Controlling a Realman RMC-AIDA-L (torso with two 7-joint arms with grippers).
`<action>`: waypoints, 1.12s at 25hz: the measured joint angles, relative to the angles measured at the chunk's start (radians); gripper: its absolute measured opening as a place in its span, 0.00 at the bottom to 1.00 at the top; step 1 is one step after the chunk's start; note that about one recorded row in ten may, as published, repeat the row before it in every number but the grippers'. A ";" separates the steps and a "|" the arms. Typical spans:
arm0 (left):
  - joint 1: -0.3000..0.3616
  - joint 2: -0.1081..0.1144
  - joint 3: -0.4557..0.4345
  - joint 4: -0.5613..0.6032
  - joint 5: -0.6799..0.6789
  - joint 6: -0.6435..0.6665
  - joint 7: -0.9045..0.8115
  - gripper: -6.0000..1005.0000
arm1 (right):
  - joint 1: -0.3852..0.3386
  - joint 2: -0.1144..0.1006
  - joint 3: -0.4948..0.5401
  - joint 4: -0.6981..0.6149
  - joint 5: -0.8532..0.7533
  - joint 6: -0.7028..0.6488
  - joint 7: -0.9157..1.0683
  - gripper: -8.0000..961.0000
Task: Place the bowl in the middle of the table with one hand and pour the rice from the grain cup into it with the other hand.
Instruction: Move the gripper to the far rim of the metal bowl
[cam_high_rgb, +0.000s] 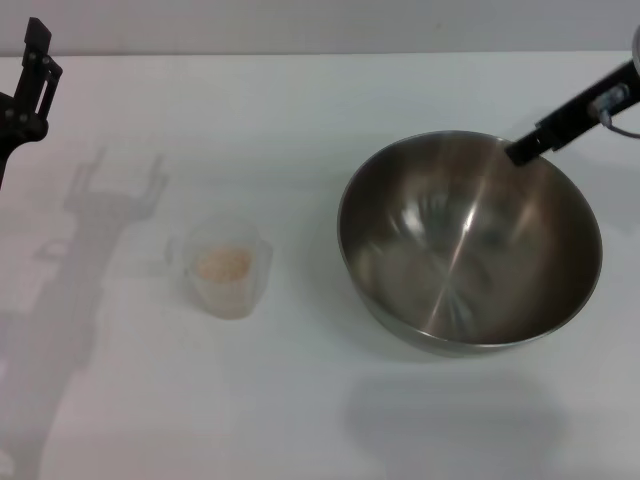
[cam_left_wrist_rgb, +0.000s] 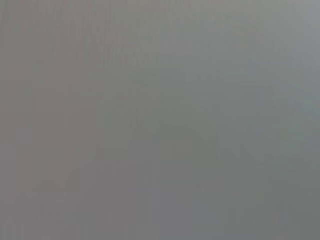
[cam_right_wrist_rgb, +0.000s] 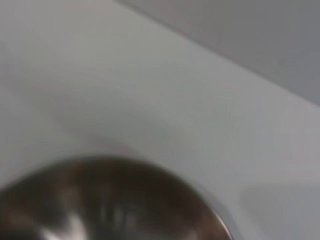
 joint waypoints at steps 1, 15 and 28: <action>0.000 0.000 0.000 0.000 0.000 0.000 0.000 0.74 | 0.000 0.002 -0.001 0.010 -0.014 0.002 -0.009 0.80; 0.008 -0.001 0.002 -0.002 0.002 0.020 0.000 0.73 | -0.010 0.014 0.005 0.230 -0.008 -0.125 -0.093 0.80; 0.012 -0.001 0.008 -0.001 0.002 0.046 0.000 0.72 | -0.012 0.013 0.035 0.299 0.060 -0.154 -0.125 0.49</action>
